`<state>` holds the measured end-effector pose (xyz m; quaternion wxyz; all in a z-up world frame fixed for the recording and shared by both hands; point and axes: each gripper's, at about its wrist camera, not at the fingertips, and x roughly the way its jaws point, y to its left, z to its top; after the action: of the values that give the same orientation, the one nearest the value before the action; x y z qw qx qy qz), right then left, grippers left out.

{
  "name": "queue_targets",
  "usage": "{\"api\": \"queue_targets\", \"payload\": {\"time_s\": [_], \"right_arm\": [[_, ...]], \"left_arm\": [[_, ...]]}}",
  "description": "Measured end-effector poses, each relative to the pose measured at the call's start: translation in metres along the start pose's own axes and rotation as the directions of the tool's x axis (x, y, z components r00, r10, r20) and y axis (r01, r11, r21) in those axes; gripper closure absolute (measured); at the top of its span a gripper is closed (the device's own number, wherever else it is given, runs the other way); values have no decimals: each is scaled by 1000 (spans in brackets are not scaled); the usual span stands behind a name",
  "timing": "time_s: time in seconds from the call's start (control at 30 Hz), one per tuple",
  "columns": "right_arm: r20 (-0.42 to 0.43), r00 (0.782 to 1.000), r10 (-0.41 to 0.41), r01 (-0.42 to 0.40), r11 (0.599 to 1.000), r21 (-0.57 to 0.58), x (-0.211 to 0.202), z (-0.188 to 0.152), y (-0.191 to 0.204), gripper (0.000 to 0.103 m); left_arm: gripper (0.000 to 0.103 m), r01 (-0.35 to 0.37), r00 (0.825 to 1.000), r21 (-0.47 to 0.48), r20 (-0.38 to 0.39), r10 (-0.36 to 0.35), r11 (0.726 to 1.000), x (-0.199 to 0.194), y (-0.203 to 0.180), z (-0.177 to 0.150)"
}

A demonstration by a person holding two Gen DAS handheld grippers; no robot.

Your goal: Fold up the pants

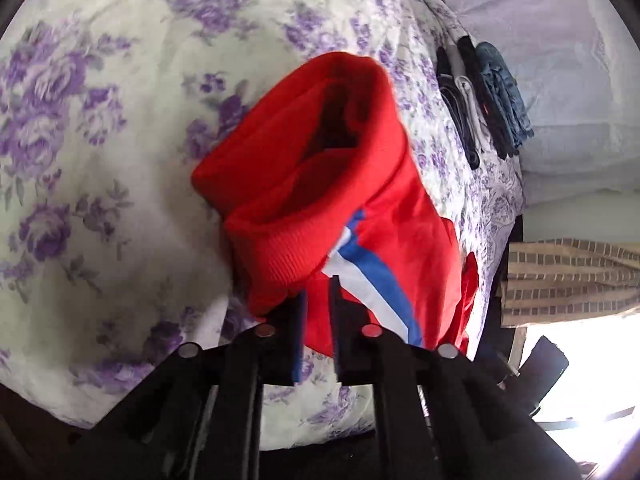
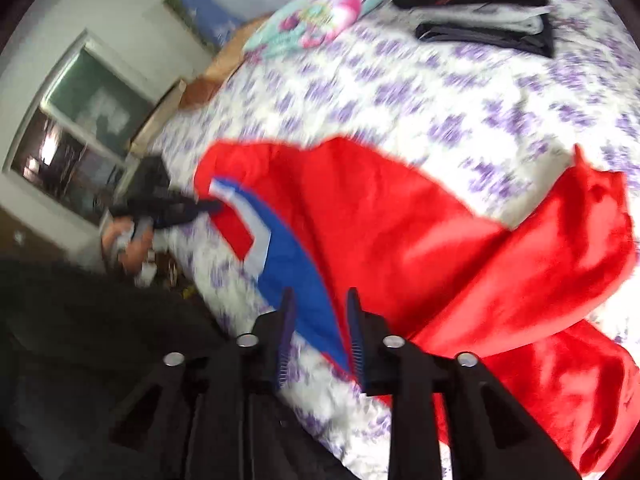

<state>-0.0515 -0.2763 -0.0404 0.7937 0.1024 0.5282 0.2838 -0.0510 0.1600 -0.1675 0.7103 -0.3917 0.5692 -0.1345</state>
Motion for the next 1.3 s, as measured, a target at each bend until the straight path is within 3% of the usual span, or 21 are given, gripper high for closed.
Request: {"api": "queue_targets", "payload": {"time_s": [0.07,0.13,0.2,0.3,0.37,0.43,0.47,0.5,0.57,0.63,0.7,0.73,0.83,0.87,0.93,0.97,1.0,1.03,1.1,1.2,1.3], "right_arm": [[101,979,-179,163,976,145,-12,18,-21,41],[89,919,-384,352,901,253,-2,34,-39,41],[54,858,-511,475,829,295,16,46,-55,41],[-9,808,-589,557,759,338,42,51,-75,43],[-56,759,-649,630,710,315,58,48,-87,46],[-81,737,-671,659,687,306,71,38,-94,52],[-59,728,-683,665,683,301,72,33,-93,63],[-41,717,-696,674,677,296,69,29,-91,82],[7,755,-656,610,706,359,53,22,-93,94],[113,785,-609,503,734,456,20,10,-91,96],[239,794,-560,364,751,551,-21,-9,-85,96],[308,786,-535,271,747,607,-44,-26,-84,96],[436,733,-523,0,640,768,-97,-105,-93,96],[422,735,-531,-50,578,815,-102,-133,-101,96],[361,770,-527,-114,444,889,-98,-184,-123,92],[340,769,-542,-139,378,916,-97,-204,-127,92],[359,757,-547,-185,347,919,-99,-220,-128,92],[379,736,-561,-206,348,915,-102,-228,-124,92],[377,716,-587,-137,411,901,-109,-218,-114,84],[365,727,-582,-37,498,867,-108,-192,-108,63],[399,723,-564,-65,520,852,-104,-178,-118,63]], "left_arm": [[65,10,1000,35,18,-11,999,-6,-12,0],[65,-33,999,87,38,30,996,-11,-26,1],[64,-101,994,158,61,92,982,-13,-44,5],[46,-211,977,276,97,192,938,-13,-70,8],[34,-232,972,330,103,209,915,-12,-83,8],[31,-241,970,374,92,223,895,-10,-88,10],[31,-245,969,377,88,229,893,-8,-88,12],[31,-242,970,370,80,228,897,-8,-85,14],[30,-234,972,346,64,226,909,-5,-78,19],[30,-217,976,331,48,214,918,-6,-72,19],[30,-218,975,343,41,217,914,-6,-73,20],[30,-223,974,353,37,225,909,-5,-73,20],[29,-232,971,366,28,238,901,-2,-74,20],[28,-233,970,367,26,240,901,0,-75,21],[26,-241,968,375,22,251,895,4,-77,22],[25,-251,965,383,21,263,889,6,-78,22],[25,-260,961,390,21,274,883,8,-80,23],[25,-264,960,394,21,279,880,9,-82,23],[22,-274,957,393,19,290,878,11,-84,24],[20,-290,952,397,26,305,871,15,-87,24],[20,-301,950,382,42,309,874,15,-87,21]]}}
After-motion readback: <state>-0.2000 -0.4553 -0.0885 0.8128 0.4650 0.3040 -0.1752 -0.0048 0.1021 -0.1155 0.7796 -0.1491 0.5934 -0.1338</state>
